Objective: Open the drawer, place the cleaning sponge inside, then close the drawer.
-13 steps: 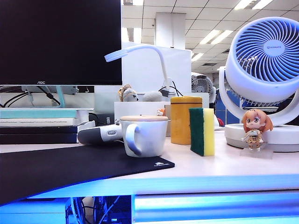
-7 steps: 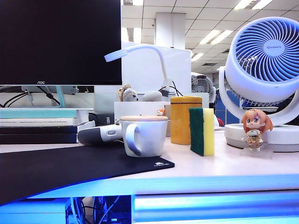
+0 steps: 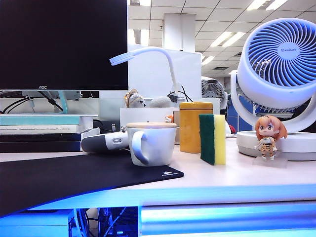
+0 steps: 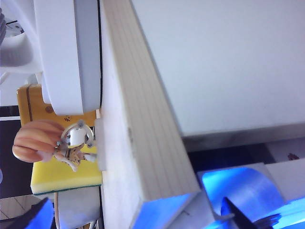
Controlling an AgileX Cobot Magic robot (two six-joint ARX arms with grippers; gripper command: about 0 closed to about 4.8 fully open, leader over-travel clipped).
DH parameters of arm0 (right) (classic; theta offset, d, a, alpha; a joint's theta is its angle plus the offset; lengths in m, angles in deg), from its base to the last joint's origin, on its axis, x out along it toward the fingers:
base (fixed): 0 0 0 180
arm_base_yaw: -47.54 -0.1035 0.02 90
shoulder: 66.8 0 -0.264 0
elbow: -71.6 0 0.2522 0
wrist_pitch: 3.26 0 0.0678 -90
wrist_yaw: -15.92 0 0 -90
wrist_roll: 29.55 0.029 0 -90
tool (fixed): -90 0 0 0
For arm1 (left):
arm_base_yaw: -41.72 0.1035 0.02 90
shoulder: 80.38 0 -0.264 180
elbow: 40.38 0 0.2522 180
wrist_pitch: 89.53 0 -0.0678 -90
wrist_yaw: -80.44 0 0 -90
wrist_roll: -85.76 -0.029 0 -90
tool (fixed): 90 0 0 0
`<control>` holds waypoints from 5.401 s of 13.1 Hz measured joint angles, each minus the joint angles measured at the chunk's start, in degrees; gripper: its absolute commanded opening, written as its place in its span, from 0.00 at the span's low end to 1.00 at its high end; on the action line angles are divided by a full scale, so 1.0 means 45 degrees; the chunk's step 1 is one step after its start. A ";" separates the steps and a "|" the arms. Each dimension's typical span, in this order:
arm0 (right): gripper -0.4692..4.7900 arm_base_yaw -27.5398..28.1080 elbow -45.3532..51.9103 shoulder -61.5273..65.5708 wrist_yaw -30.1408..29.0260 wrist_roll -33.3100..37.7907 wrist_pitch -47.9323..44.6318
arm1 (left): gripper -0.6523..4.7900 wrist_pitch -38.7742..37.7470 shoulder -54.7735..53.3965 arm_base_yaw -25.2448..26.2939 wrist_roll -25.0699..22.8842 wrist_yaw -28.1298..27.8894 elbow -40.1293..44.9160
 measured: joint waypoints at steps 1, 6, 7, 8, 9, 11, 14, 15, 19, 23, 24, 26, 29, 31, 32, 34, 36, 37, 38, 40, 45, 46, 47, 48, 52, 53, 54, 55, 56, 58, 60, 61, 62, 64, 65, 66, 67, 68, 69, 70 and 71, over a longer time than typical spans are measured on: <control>1.00 0.0000 0.0010 0.0000 -0.0015 0.0000 -0.0010 | 0.11 0.0000 0.0000 0.0000 0.0000 0.0000 0.0000; 1.00 0.0083 0.0160 -0.0189 -0.0087 0.0068 0.0039 | 0.11 0.0000 0.0000 0.0000 0.0005 0.0000 0.0000; 1.00 0.0083 0.0257 -0.0359 0.0053 0.0083 0.0131 | 0.11 0.0000 0.0000 0.0000 0.0005 0.0000 0.0000; 1.00 0.0083 0.0291 -0.0515 0.0131 0.0107 0.0325 | 0.11 0.0000 0.0000 0.0005 0.0005 -0.0005 0.0000; 1.00 0.0083 0.0296 -0.0578 0.0141 0.0131 0.0432 | 0.11 0.0000 0.0000 0.0000 0.0000 0.0000 0.0000; 1.00 0.0092 0.0345 -0.0607 0.0112 0.0369 0.0432 | 0.11 0.0000 0.0000 0.0000 0.0005 0.0000 0.0000; 1.00 0.0136 0.0617 -0.0787 0.0092 0.0393 0.0389 | 0.11 -0.0083 0.0000 0.0000 0.0000 0.0000 0.0000; 1.00 0.0131 0.0714 -0.0821 -0.0301 0.0457 0.0379 | 0.11 -0.0083 0.0000 0.0000 0.0000 0.0000 0.0000; 1.00 0.1107 0.0665 -0.1035 -0.1341 0.0466 -0.0423 | 0.11 -0.0199 0.0000 0.0000 0.0005 0.0000 0.0000; 1.00 0.1783 -0.0219 -0.0330 -0.1069 0.0379 0.1030 | 0.11 -0.0199 0.0000 -0.0005 0.0000 0.0000 0.0000; 1.00 0.1783 -0.0641 0.0306 -0.1268 0.0306 0.1355 | 0.11 -0.0199 0.0000 0.0000 0.0005 -0.0005 0.0000; 1.00 0.1749 -0.1146 0.0364 -0.1268 -0.0588 0.1428 | 0.11 -0.0277 0.0000 0.0000 0.0000 -0.0005 0.0000; 1.00 0.0015 -0.1117 0.0393 -0.0563 -0.2895 0.3871 | 0.11 -0.0282 -0.0005 0.0000 0.0000 -0.0005 0.0000; 1.00 -0.0189 -0.1137 0.0393 -0.0238 -0.3123 0.3925 | 0.11 -0.0282 -0.0005 0.0000 0.0000 -0.0005 0.0000; 1.00 -0.0257 -0.1151 0.0393 -0.0044 -0.3240 0.3900 | 0.11 -0.0282 -0.0010 0.0000 0.0000 -0.0005 0.0000; 1.00 -0.0277 -0.1219 0.0466 0.0078 -0.3240 0.3827 | 0.11 -0.0282 -0.0010 0.0000 0.0005 -0.0005 0.0000; 1.00 -0.0656 -0.1467 0.0554 0.0121 -0.3191 0.3725 | 0.11 -0.0287 -0.0019 0.0000 0.0000 -0.0005 0.0000; 1.00 -0.0636 -0.1559 0.0554 0.0126 -0.3138 0.3657 | 0.11 -0.0287 -0.0019 0.0000 0.0000 -0.0005 0.0000; 1.00 -0.0641 -0.1681 0.0559 0.0117 -0.3041 0.3643 | 0.11 -0.0282 -0.0019 0.0000 0.0000 -0.0005 0.0000; 1.00 -0.0636 -0.1821 0.0559 0.0199 -0.2997 0.3565 | 0.11 -0.0287 -0.0019 0.0000 0.0000 -0.0005 0.0000; 1.00 -0.1807 -0.1870 0.0549 0.1093 -0.1603 0.2540 | 0.11 -0.0296 -0.0010 0.0000 0.0000 -0.0005 0.0000; 1.00 -0.2074 -0.1870 0.0534 0.1268 -0.1525 0.2443 | 0.11 -0.0359 -0.0010 0.0000 0.0000 -0.0005 0.0000; 1.00 -0.2244 -0.1875 0.0529 0.1418 -0.1511 0.2385 | 0.11 -0.0374 -0.0010 0.0000 0.0000 -0.0005 0.0000; 1.00 -0.2249 -0.1880 0.0529 0.1219 -0.1209 0.2463 | 0.11 -0.0437 -0.0010 0.0000 0.0005 -0.0005 0.0000; 1.00 -0.2283 -0.1792 0.0656 -0.0170 -0.0554 0.1715 | 0.11 -0.0525 0.0000 0.0000 -0.0165 -0.0243 0.0000; 1.00 -0.2278 -0.1792 0.0661 -0.0209 -0.0563 0.1715 | 0.11 -0.0525 0.0000 0.0000 -0.0223 -0.0248 0.0000; 1.00 -0.2259 -0.1792 0.0670 -0.0243 -0.0573 0.1715 | 0.11 -0.0525 0.0000 0.0000 -0.0306 -0.0248 0.0000; 1.00 -0.2249 -0.1773 0.0690 -0.0418 -0.0729 0.1705 | 0.11 -0.0525 0.0000 0.0000 -0.0432 -0.0248 0.0000; 1.00 -0.2239 -0.1205 0.0709 -0.0918 -0.1345 0.1404 | 0.11 -0.0651 0.0000 0.0000 -0.0476 -0.0228 0.0000; 1.00 -0.2239 -0.0583 0.0699 -0.1209 -0.1656 0.0962 | 0.11 -0.0763 0.0005 0.0000 -0.0476 -0.0233 0.0000; 1.00 -0.2239 -0.0423 0.0695 -0.1345 -0.1685 0.0933 | 0.11 -0.0772 0.0000 0.0000 -0.0476 -0.0228 0.0000; 1.00 -0.2234 -0.0301 0.0680 -0.1413 -0.1710 0.0767 | 0.11 -0.0782 0.0000 0.0000 -0.0476 -0.0233 0.0000; 1.00 -0.2225 -0.0248 0.0680 -0.1540 -0.1719 0.0743 | 0.11 -0.0787 0.0000 0.0000 -0.0476 -0.0233 0.0000; 1.00 -0.1010 0.1185 0.0670 -0.1967 -0.1715 -0.0306 | 0.11 -0.0801 0.0000 0.0000 -0.0481 -0.0233 0.0000; 1.00 -0.0787 0.1608 0.0665 -0.1996 -0.1710 -0.0743 | 0.11 -0.0801 0.0000 0.0000 -0.0481 -0.0233 0.0000; 1.00 -0.0797 0.2535 0.0631 -0.1651 -0.1724 -0.2079 | 0.11 -0.0801 0.0000 0.0000 -0.0481 -0.0233 0.0000; 1.00 -0.0797 0.2773 0.0622 -0.1651 -0.1719 -0.2205 | 0.11 -0.0801 0.0005 0.0000 -0.0481 -0.0233 0.0000; 1.00 -0.0811 0.3079 0.0617 -0.1651 -0.1666 -0.2497 | 0.11 -0.0801 0.0005 0.0000 -0.0481 -0.0233 0.0000; 1.00 -0.0811 0.3220 0.0617 -0.1564 -0.1617 -0.2725 | 0.11 -0.0801 0.0005 0.0000 -0.0481 -0.0233 0.0000; 1.00 -0.0816 0.3419 0.0607 -0.1486 -0.1564 -0.2958 | 0.11 -0.0821 0.0005 0.0000 -0.0481 -0.0233 0.0000; 1.00 -0.0816 0.3565 0.0602 -0.1535 -0.1549 -0.3147 | 0.11 -0.0850 0.0005 0.0000 -0.0481 -0.0233 0.0000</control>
